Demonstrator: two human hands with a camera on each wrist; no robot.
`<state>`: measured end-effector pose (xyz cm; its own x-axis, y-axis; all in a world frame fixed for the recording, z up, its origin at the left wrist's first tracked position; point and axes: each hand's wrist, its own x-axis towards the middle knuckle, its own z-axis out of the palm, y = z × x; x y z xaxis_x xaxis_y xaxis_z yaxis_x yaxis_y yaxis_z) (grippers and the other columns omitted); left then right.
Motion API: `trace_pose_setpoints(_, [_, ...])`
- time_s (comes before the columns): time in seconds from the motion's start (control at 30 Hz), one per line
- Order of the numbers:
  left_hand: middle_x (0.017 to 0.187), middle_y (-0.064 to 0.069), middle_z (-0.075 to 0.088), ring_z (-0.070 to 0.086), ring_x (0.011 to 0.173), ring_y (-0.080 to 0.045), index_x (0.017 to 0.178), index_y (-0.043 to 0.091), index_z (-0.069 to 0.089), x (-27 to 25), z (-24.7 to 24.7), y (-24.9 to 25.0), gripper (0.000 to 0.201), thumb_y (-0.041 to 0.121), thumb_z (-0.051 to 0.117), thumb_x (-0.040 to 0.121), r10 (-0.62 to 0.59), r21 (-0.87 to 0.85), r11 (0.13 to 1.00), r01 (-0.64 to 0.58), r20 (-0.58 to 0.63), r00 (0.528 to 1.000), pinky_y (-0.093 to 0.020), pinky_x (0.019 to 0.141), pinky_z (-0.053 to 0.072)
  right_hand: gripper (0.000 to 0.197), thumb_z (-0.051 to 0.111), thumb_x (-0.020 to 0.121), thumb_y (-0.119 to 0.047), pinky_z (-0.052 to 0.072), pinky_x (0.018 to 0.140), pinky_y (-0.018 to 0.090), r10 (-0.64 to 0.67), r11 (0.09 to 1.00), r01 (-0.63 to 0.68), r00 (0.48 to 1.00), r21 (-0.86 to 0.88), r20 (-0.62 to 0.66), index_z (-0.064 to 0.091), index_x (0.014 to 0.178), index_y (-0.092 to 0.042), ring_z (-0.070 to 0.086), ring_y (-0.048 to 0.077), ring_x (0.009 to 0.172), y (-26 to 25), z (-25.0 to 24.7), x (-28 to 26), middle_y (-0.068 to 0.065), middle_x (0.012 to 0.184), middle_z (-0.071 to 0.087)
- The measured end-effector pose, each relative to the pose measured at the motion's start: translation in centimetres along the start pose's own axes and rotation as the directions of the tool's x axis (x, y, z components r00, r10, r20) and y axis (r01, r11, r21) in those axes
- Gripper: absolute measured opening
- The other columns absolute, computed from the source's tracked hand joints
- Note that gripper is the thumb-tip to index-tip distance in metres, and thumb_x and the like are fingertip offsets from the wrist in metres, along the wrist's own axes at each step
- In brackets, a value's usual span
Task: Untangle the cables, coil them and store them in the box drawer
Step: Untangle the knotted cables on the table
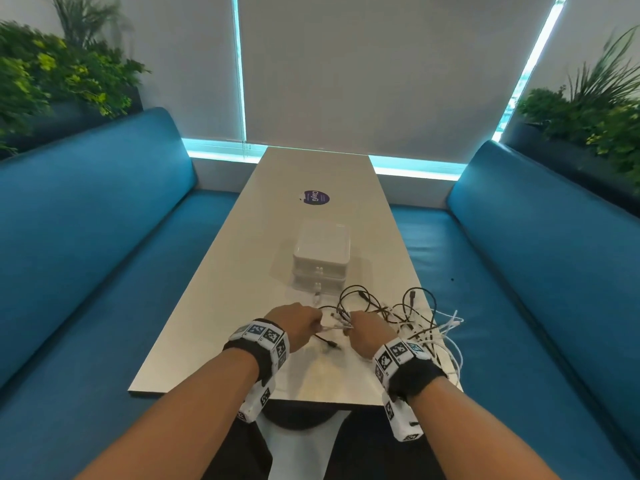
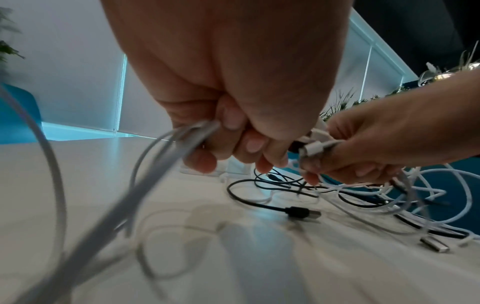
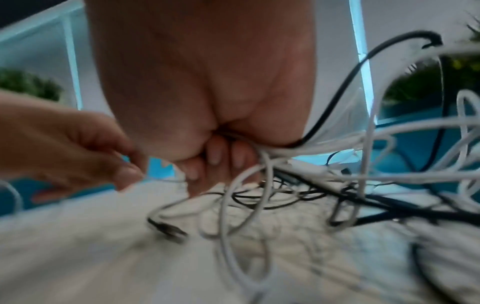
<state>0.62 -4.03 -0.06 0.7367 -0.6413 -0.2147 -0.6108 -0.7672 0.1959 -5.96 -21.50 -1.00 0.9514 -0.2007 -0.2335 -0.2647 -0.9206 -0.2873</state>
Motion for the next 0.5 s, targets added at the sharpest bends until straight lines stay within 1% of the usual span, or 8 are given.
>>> trace_pose_setpoints(0.07, [0.109, -0.009, 0.065, 0.059, 0.093, -0.029, 0.114, 0.021, 0.059, -0.2, -0.3, -0.7, 0.025, 0.032, 0.038, 0.106, -0.028, 0.015, 1.000, 0.027, 0.026, 0.999, -0.038, 0.082, 0.047, 0.026, 0.045, 0.100, -0.023, 0.049, 0.091, 0.038, 0.080, 0.993, -0.085, 0.995, -0.080, -0.060, 0.059, 0.120, -0.015, 0.061, 0.026, 0.109, 1.6, 0.0, 0.0, 0.008, 0.120, 0.063])
trace_pose_setpoints(0.1, [0.110, -0.009, 0.064, 0.060, 0.095, -0.030, 0.113, 0.022, 0.058, -0.2, -0.4, -1.1, 0.023, 0.029, 0.037, 0.106, -0.036, 0.014, 0.999, 0.036, 0.037, 0.999, -0.038, 0.083, 0.048, 0.027, 0.044, 0.100, -0.021, 0.049, 0.092, 0.037, 0.105, 0.990, -0.112, 0.991, -0.088, -0.081, 0.058, 0.122, -0.015, 0.061, 0.026, 0.111, 2.1, 0.0, -0.1, 0.008, 0.122, 0.063])
trace_pose_setpoints(0.17, [0.109, -0.011, 0.064, 0.059, 0.093, -0.030, 0.107, 0.022, 0.055, -0.1, -0.4, -1.6, 0.019, 0.026, 0.036, 0.106, -0.044, 0.016, 0.999, 0.043, 0.036, 0.998, -0.037, 0.081, 0.047, 0.028, 0.042, 0.100, -0.019, 0.049, 0.091, 0.036, 0.116, 0.989, -0.124, 0.989, -0.077, -0.094, 0.057, 0.122, -0.014, 0.061, 0.027, 0.111, 2.2, -0.1, -0.3, 0.009, 0.122, 0.063])
trace_pose_setpoints(0.27, [0.108, -0.012, 0.065, 0.059, 0.092, -0.030, 0.103, 0.018, 0.055, 0.2, 0.1, -1.4, 0.021, 0.025, 0.035, 0.105, -0.054, -0.020, 0.998, 0.055, 0.034, 0.998, -0.036, 0.079, 0.045, 0.027, 0.040, 0.098, -0.017, 0.049, 0.086, 0.036, 0.073, 0.997, -0.076, 0.989, -0.019, -0.131, 0.060, 0.115, -0.013, 0.063, 0.030, 0.105, 1.3, -0.3, -0.3, 0.012, 0.114, 0.066])
trace_pose_setpoints(0.37, [0.108, -0.010, 0.066, 0.055, 0.086, -0.027, 0.099, 0.021, 0.053, 0.3, 0.5, -0.8, 0.020, 0.027, 0.036, 0.106, -0.044, -0.042, 0.998, 0.045, 0.028, 0.999, -0.034, 0.076, 0.043, 0.023, 0.040, 0.096, -0.021, 0.050, 0.079, 0.036, -0.007, 0.996, 0.021, 0.987, 0.086, -0.163, 0.060, 0.106, -0.015, 0.064, 0.034, 0.099, 0.3, -0.1, 0.1, 0.013, 0.105, 0.068])
trace_pose_setpoints(0.43, [0.109, -0.012, 0.066, 0.057, 0.089, -0.030, 0.104, 0.019, 0.054, 0.5, 0.7, -0.3, 0.022, 0.028, 0.035, 0.106, -0.027, -0.083, 0.996, 0.026, -0.005, 1.000, -0.036, 0.077, 0.044, 0.024, 0.041, 0.094, -0.022, 0.047, 0.075, 0.035, -0.064, 0.987, 0.080, 0.991, 0.136, -0.118, 0.061, 0.104, -0.014, 0.063, 0.035, 0.098, -0.6, 0.2, 0.3, 0.014, 0.104, 0.069])
trace_pose_setpoints(0.5, [0.111, -0.012, 0.066, 0.061, 0.095, -0.032, 0.113, 0.016, 0.056, 0.7, 0.7, 0.1, 0.027, 0.029, 0.033, 0.107, -0.012, -0.138, 0.990, 0.007, -0.038, 0.999, -0.039, 0.081, 0.048, 0.023, 0.043, 0.091, -0.020, 0.043, 0.071, 0.032, -0.097, 0.979, 0.107, 0.993, 0.171, -0.067, 0.063, 0.102, -0.013, 0.062, 0.033, 0.095, -1.4, 0.5, 0.3, 0.012, 0.102, 0.068])
